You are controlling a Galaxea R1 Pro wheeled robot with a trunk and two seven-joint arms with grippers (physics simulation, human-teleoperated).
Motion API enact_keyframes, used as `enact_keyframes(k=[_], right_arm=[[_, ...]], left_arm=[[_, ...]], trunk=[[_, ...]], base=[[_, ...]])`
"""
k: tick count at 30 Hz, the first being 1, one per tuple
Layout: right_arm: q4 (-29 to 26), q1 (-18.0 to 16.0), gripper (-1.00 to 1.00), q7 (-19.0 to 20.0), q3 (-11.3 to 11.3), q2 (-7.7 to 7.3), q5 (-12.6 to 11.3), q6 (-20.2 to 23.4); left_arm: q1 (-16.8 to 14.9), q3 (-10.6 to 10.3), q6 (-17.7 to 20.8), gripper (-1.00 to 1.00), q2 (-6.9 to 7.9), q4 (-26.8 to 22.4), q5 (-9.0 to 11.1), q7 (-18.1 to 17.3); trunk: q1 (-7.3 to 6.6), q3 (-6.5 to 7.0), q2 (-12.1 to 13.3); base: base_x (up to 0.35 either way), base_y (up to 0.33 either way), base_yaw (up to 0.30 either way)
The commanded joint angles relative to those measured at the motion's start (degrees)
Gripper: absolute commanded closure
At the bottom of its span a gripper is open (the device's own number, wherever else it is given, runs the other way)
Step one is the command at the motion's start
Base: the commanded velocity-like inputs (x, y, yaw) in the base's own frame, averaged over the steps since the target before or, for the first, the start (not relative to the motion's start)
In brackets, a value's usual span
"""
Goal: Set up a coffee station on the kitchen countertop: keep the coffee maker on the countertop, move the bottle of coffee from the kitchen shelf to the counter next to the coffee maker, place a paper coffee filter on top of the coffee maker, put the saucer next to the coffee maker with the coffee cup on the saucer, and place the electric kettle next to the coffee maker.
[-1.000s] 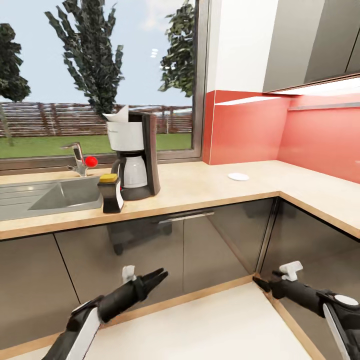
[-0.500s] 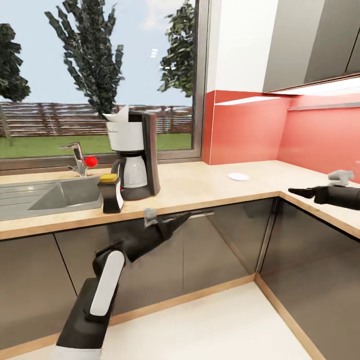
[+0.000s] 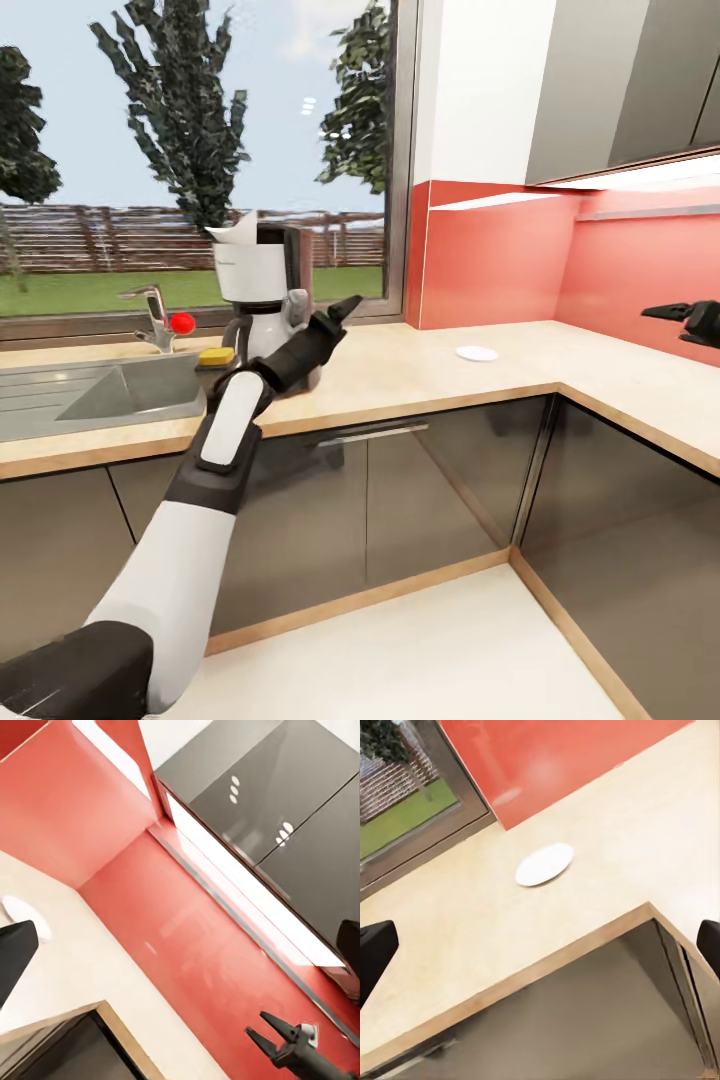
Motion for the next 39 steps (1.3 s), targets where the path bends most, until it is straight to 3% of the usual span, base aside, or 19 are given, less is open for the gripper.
enact_keyframes(k=[1,6,14,28,32,34,36,37,38,39], right_arm=[[1.1,-0.2,-1.0,0.1,-1.7,0.0,0.2,0.3],[4.2,-0.1,-1.0,-0.1,-3.9,0.06,0.3,0.3],[8.6,0.1,-1.0,-0.1,-4.2,0.07,0.3,0.3],[9.3,0.2,-1.0,0.0,-4.0,0.92,0.4,0.3],[10.1,0.2,-1.0,0.0,-3.9,2.46,0.5,0.3],[10.3,0.2,-1.0,0.0,-3.8,4.1,0.5,0.3],[10.3,0.2,-1.0,0.0,-3.7,6.23,0.5,0.3],[10.3,0.2,-1.0,0.0,-3.6,7.98,0.5,0.2],[10.2,0.2,-1.0,-0.1,-3.0,11.57,0.5,0.2],[10.2,0.2,-1.0,-0.1,-2.9,12.52,0.5,0.2]], left_arm=[[-0.3,-0.2,-0.2,-1.0,-0.03,0.4,0.4,0.0],[-0.7,-0.6,-0.9,-1.0,-0.03,1.0,0.7,0.2],[-0.8,-0.7,-1.0,-1.0,-0.03,1.3,0.7,0.2],[-0.8,-0.6,-0.9,-1.0,-0.03,1.3,0.7,0.2],[-0.8,-0.6,-0.9,-1.0,-0.03,1.3,0.7,0.2],[-0.8,-0.5,-0.9,-1.0,-0.03,1.4,0.7,0.2],[-0.8,-0.5,-0.9,-1.0,-0.03,1.8,0.7,0.2],[-0.8,-0.5,-1.0,-1.0,-0.03,2.3,0.7,0.2],[-0.8,-0.5,-1.0,-1.0,-0.03,2.9,0.7,0.2],[-0.8,-0.5,-1.0,-1.0,-0.03,3.1,0.7,0.2]], trunk=[[-0.01,-0.06,0.0],[-0.01,-0.06,0.0],[-0.01,-0.06,0.0],[-0.01,-0.06,0.0],[-0.01,-0.06,0.0],[-0.01,-0.06,0.0],[-0.01,-0.06,0.0],[-0.01,-0.06,0.0],[-0.01,-0.06,0.0],[-0.01,-0.06,0.0]], base=[[0.022,-0.016,0.0],[0.13,-0.152,0.0],[0.198,-0.236,0.0],[0.235,-0.244,0.0],[0.252,-0.24,0.0],[0.234,-0.21,0.0],[0.138,-0.122,0.0],[0.079,-0.07,0.0],[0.032,-0.028,0.0],[0.026,-0.023,0.0]])
